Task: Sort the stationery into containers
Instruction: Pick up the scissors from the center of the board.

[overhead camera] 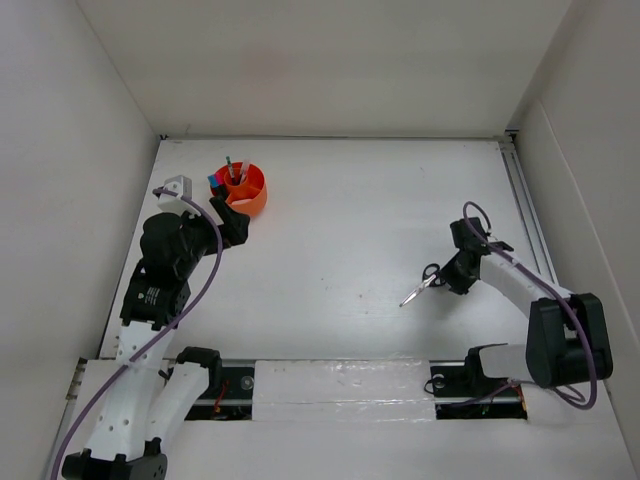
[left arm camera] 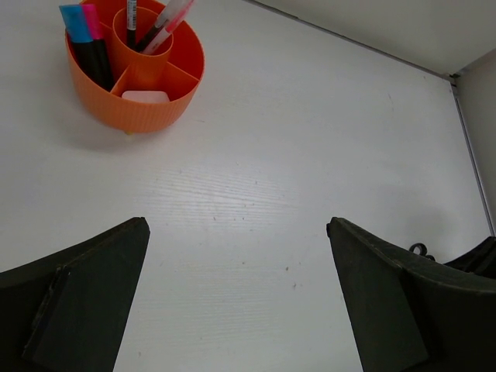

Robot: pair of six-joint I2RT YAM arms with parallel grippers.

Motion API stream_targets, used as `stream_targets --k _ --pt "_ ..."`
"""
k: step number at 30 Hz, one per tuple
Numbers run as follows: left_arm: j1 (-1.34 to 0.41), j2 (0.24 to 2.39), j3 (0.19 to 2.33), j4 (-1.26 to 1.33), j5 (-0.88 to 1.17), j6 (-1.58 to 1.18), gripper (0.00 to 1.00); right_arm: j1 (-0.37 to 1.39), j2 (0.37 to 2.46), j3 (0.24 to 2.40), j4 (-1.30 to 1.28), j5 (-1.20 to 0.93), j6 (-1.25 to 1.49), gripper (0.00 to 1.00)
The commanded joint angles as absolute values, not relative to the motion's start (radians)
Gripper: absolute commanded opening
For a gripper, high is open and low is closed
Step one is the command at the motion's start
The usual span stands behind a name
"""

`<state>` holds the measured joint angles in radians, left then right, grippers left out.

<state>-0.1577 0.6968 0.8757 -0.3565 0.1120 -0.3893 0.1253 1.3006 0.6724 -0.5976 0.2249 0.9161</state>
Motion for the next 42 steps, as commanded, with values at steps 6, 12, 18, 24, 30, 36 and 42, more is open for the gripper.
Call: stream_targets --k 6,12,18,24,30,36,42 --pt "-0.164 0.687 0.9 -0.331 0.106 -0.373 1.0 0.12 1.387 0.724 -0.56 0.221 0.89 0.37" --pt "-0.164 0.687 0.9 -0.331 0.106 -0.364 1.0 0.11 1.44 0.77 -0.58 0.23 0.859 0.26" --pt "-0.164 0.678 0.91 -0.341 0.097 -0.364 1.0 0.092 1.473 0.798 -0.598 0.23 0.847 0.0" --pt "-0.164 0.701 0.91 -0.33 0.185 -0.354 1.0 0.124 1.416 0.833 -0.569 0.207 0.77 0.0" --pt "-0.164 0.768 0.91 -0.249 0.411 -0.334 1.0 0.254 1.22 0.914 -0.511 0.221 0.671 0.0" --pt "-0.164 0.894 0.975 -0.201 0.664 -0.354 1.0 0.504 1.178 1.06 -0.46 0.071 0.453 0.0" --pt "-0.164 0.95 0.991 -0.127 0.929 -0.333 1.0 0.69 1.181 1.17 -0.42 -0.015 0.379 0.0"
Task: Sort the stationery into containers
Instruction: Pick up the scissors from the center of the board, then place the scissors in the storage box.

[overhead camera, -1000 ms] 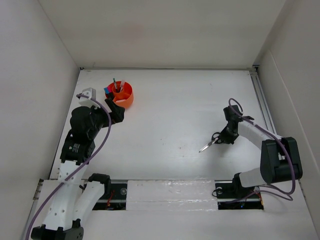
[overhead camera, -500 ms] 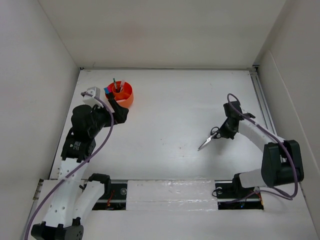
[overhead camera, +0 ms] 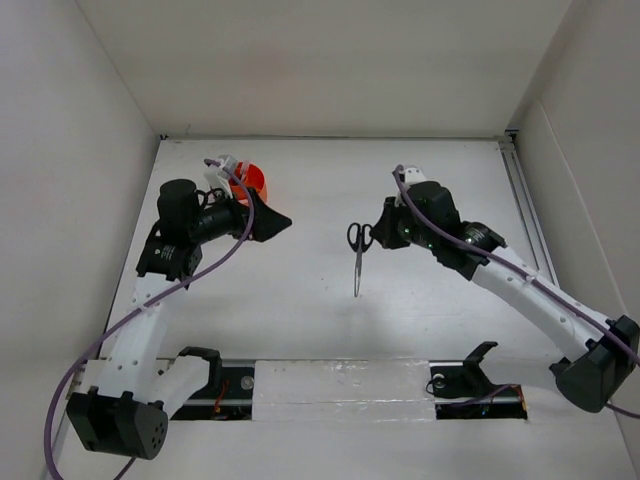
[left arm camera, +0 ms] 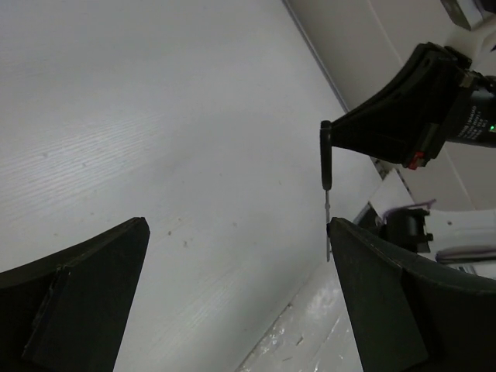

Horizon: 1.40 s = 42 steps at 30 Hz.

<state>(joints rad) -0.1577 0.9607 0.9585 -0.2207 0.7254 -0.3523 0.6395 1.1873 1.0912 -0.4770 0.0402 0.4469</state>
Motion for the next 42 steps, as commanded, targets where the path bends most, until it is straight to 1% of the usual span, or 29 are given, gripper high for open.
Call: stream_targets --k 1,3,6,7,12,13,18,19,20,24,26,27,30,36,42 --pt "-0.164 0.95 0.965 -0.111 0.954 -0.333 1.0 0.713 1.192 1.192 -0.434 -0.015 0.379 0.0" --pt "-0.164 0.92 0.936 -0.061 0.985 -0.344 0.99 0.791 1.235 1.236 -0.459 0.053 0.379 0.0" --pt "-0.164 0.887 0.904 -0.041 1.02 -0.344 0.97 0.86 1.296 1.314 -0.492 0.162 0.403 0.0" --pt "-0.164 0.887 0.904 -0.031 1.035 -0.344 0.96 0.889 1.31 1.343 -0.503 0.185 0.403 0.0" --pt "-0.164 0.856 0.865 0.017 1.091 -0.367 0.92 0.911 1.394 1.406 -0.512 0.239 0.449 0.0" --pt "-0.164 0.856 0.865 0.017 1.101 -0.367 0.89 0.925 1.403 1.428 -0.512 0.25 0.449 0.0" --pt "-0.164 0.874 0.865 0.038 1.126 -0.377 0.85 0.973 1.443 1.489 -0.512 0.293 0.449 0.0" --pt "-0.164 0.885 0.865 0.026 1.111 -0.377 0.82 0.988 1.457 1.5 -0.512 0.293 0.449 0.0" --pt "-0.164 0.896 0.865 0.014 1.089 -0.377 0.82 0.988 1.457 1.511 -0.512 0.293 0.449 0.0" --pt "-0.164 0.914 0.874 -0.028 1.036 -0.356 0.74 1.031 1.479 1.542 -0.512 0.275 0.449 0.0" --pt "-0.164 0.914 0.874 -0.038 1.025 -0.347 0.7 1.043 1.489 1.563 -0.512 0.285 0.449 0.0" --pt "-0.164 0.914 0.874 -0.038 1.025 -0.347 0.7 1.043 1.489 1.563 -0.503 0.294 0.449 0.0" --pt "-0.164 0.914 0.874 -0.038 1.025 -0.347 0.64 1.054 1.499 1.583 -0.503 0.295 0.449 0.0" --pt "-0.164 0.914 0.884 -0.048 1.015 -0.347 0.46 1.097 1.509 1.615 -0.503 0.284 0.449 0.0" --pt "-0.164 0.923 0.884 -0.048 1.015 -0.347 0.4 1.127 1.558 1.681 -0.512 0.293 0.449 0.0"
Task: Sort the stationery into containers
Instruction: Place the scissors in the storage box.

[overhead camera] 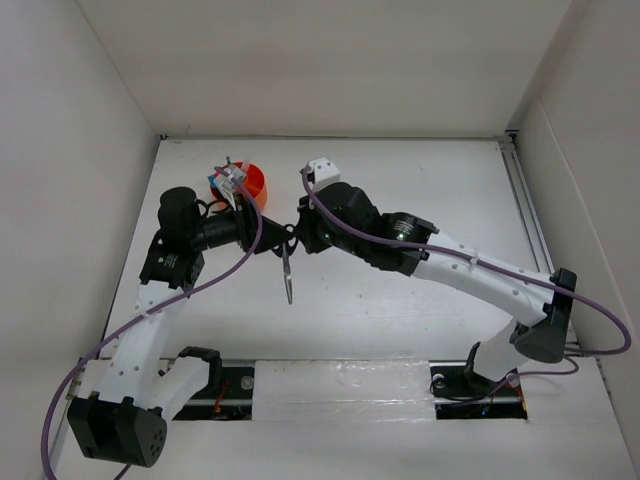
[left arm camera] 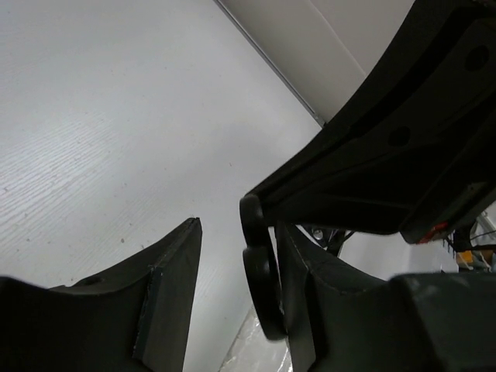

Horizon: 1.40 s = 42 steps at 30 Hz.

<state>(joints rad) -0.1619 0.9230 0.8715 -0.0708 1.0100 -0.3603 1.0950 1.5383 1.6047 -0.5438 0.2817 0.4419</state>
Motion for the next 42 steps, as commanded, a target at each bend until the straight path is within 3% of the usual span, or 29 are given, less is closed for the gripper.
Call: stream_targets --k 1,5,8,15,17,19,20,21,23,31,42 --pt "-0.164 0.923 0.884 -0.048 1.003 -0.347 0.39 1.127 1.574 1.69 -0.512 0.293 0.449 0.0" --pt "-0.164 0.923 0.893 -0.057 0.994 -0.347 0.25 1.149 1.595 1.713 -0.522 0.313 0.449 0.0" --pt "-0.164 0.923 0.893 -0.066 0.953 -0.356 0.0 1.149 1.595 1.713 -0.522 0.334 0.449 0.0" --pt "-0.164 0.923 0.902 -0.075 0.876 -0.365 0.0 1.149 1.574 1.704 -0.532 0.39 0.449 0.0" --pt "-0.164 0.933 0.893 -0.075 0.839 -0.374 0.0 1.149 1.563 1.694 -0.532 0.409 0.449 0.15" --pt "-0.164 0.933 0.902 -0.075 0.798 -0.374 0.0 1.149 1.527 1.672 -0.532 0.434 0.449 0.48" --pt "-0.164 0.933 0.902 -0.075 0.734 -0.383 0.0 1.149 1.511 1.663 -0.532 0.481 0.449 0.72" --pt "-0.164 0.943 0.923 -0.089 0.694 -0.383 0.0 1.149 1.494 1.634 -0.546 0.512 0.463 0.81" --pt "-0.164 0.98 0.983 -0.123 0.611 -0.383 0.0 1.149 1.43 1.596 -0.557 0.561 0.478 0.87" --pt "-0.164 1.244 1.296 -0.135 0.179 -0.393 0.0 1.098 1.187 1.381 -0.54 0.563 0.5 0.89" --pt "-0.164 1.607 1.591 0.069 -0.009 -0.253 0.0 1.089 1.034 1.158 -0.52 0.493 0.529 0.89"
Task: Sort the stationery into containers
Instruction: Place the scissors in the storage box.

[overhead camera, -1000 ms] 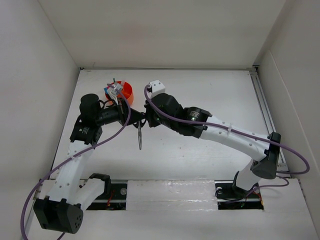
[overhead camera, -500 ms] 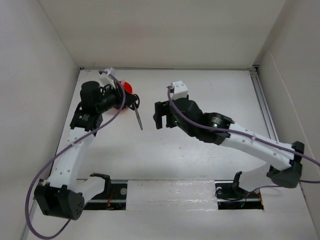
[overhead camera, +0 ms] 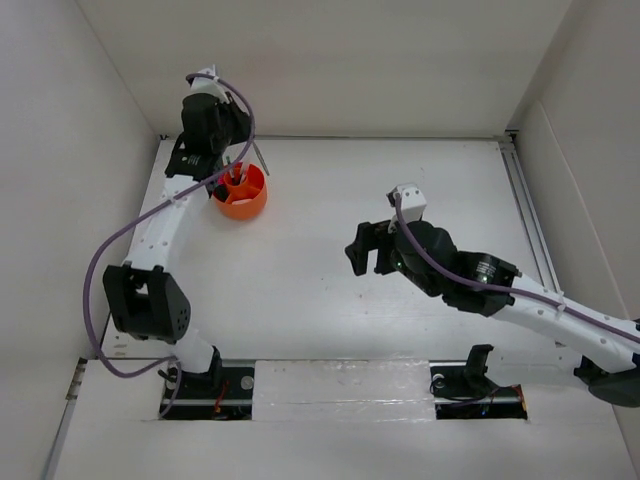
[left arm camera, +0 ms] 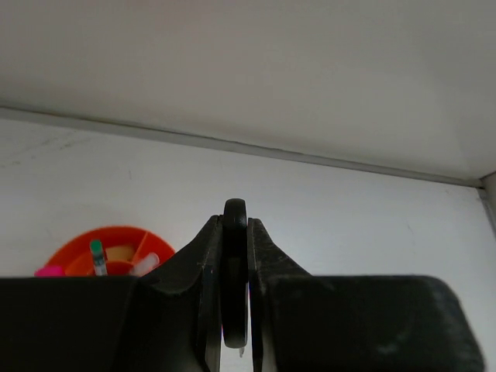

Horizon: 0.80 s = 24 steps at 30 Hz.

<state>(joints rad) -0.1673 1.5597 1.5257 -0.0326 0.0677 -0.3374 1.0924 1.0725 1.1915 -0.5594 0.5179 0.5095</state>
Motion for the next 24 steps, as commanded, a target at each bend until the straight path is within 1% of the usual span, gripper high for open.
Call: stream_targets --k 1,2,6,11,17,24 --pt "-0.164 1.659 1.61 0.069 -0.029 -0.238 0.0 1.089 1.025 1.143 -0.511 0.492 0.529 0.89" --pt "-0.164 1.681 1.65 0.069 -0.043 -0.224 0.0 1.089 1.01 1.131 -0.511 0.48 0.538 0.89" --pt "-0.164 1.72 1.651 0.136 -0.043 -0.16 0.0 1.089 0.988 1.085 -0.489 0.459 0.551 0.89" --pt "-0.164 1.816 1.759 0.11 -0.031 -0.137 0.0 1.089 0.96 1.04 -0.471 0.443 0.56 0.89" --pt "-0.173 1.856 1.734 0.137 -0.118 -0.092 0.0 1.089 0.96 1.02 -0.462 0.434 0.569 0.89" --pt "-0.173 1.879 1.71 0.16 -0.127 -0.083 0.0 1.089 0.951 1.02 -0.462 0.434 0.569 0.89"
